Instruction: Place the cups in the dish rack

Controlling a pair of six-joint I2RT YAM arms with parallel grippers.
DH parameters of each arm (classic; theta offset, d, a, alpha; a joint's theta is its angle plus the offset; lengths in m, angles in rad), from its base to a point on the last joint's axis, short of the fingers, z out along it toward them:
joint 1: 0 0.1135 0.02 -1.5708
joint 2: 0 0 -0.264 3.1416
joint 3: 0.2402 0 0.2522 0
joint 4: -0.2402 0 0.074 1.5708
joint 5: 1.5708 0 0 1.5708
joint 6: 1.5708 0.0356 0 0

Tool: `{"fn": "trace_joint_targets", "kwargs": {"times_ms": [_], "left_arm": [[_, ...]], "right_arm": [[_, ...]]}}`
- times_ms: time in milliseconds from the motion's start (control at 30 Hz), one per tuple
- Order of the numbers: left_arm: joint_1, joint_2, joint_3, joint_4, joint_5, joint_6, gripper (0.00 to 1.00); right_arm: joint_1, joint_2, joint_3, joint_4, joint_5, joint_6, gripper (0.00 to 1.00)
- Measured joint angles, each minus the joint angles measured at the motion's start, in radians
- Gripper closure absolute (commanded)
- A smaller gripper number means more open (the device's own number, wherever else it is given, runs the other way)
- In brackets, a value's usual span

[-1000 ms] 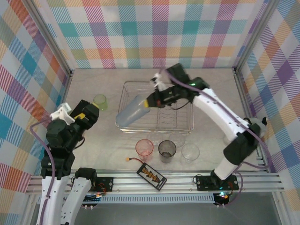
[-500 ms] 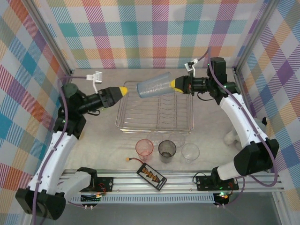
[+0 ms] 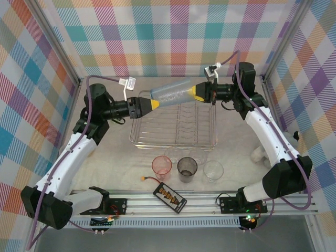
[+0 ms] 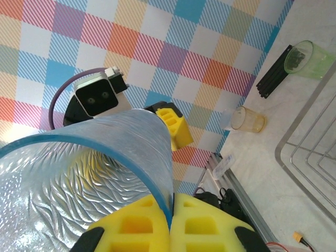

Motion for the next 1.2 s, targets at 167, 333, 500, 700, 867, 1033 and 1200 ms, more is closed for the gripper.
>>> {"fn": "trace_joint_targets", "kwargs": {"times_ms": [167, 333, 500, 700, 867, 1033, 1200], "left_arm": [[-0.008, 0.01, 0.0, 0.024, -0.001, 0.003, 0.04], [-0.011, 0.036, -0.001, 0.076, -0.002, -0.013, 0.14], [-0.012, 0.058, -0.029, 0.172, 0.0, -0.062, 0.23], [-0.024, 0.046, -0.063, 0.173, -0.004, -0.057, 0.0], [-0.031, 0.011, -0.087, 0.153, -0.005, -0.044, 0.0], [-0.031, -0.007, -0.102, 0.15, -0.012, -0.034, 0.06], [-0.031, -0.014, -0.109, 0.15, -0.029, -0.027, 0.07]], "right_arm": [[0.043, 0.015, 0.0, 0.03, -0.009, 0.017, 1.0], [0.075, 0.053, 0.0, 0.05, -0.011, 0.028, 1.0], [0.08, 0.084, -0.002, 0.058, -0.011, 0.041, 1.0], [0.08, 0.088, -0.013, 0.075, 0.003, 0.051, 1.0], [0.085, 0.091, -0.013, 0.077, 0.009, 0.058, 1.0], [0.085, 0.092, -0.013, 0.077, 0.008, 0.059, 1.0], [0.09, 0.092, -0.014, 0.077, 0.009, 0.063, 1.0]]}}
